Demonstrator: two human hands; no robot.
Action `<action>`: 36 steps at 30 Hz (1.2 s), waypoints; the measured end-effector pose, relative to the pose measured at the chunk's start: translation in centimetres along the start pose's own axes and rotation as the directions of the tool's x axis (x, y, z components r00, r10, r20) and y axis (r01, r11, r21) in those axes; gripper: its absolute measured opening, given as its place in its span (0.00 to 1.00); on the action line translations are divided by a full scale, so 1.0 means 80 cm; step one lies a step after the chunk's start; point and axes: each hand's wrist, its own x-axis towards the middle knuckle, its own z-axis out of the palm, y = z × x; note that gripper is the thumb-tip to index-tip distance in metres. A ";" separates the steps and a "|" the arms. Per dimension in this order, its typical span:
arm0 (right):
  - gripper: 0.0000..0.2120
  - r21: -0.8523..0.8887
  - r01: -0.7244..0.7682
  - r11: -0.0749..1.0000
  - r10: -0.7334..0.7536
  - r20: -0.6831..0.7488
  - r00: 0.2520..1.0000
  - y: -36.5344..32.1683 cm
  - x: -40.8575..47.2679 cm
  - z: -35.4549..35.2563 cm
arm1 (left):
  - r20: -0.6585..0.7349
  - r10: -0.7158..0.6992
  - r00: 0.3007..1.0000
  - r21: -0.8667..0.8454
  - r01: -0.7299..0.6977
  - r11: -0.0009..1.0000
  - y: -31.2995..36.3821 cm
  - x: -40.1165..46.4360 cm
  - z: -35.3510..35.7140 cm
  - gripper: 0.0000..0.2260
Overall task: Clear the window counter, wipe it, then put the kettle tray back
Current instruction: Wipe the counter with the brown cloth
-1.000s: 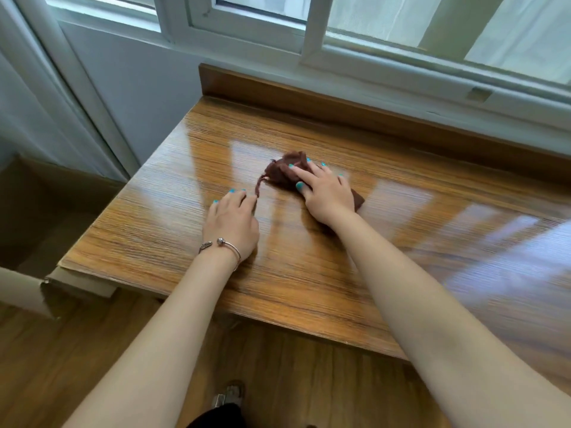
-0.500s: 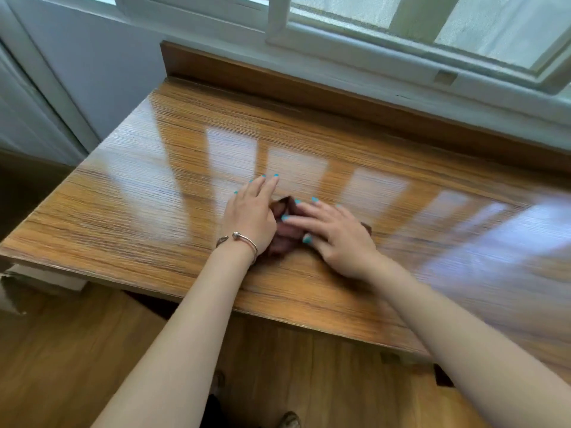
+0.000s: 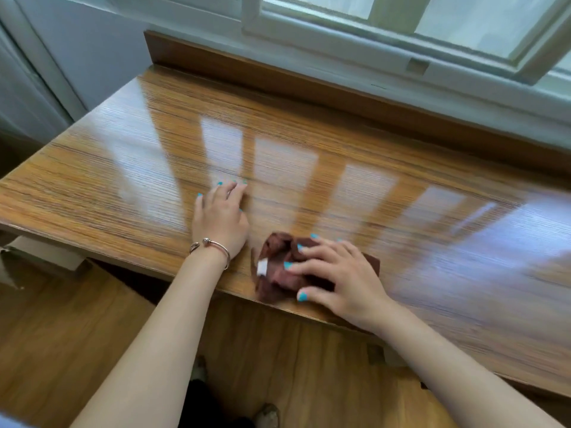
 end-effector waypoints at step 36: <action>0.19 -0.196 -0.509 0.838 0.498 -0.103 0.861 0.263 0.098 -0.107 | 0.154 0.192 0.969 0.068 -0.204 0.977 0.192 0.029 0.087 0.19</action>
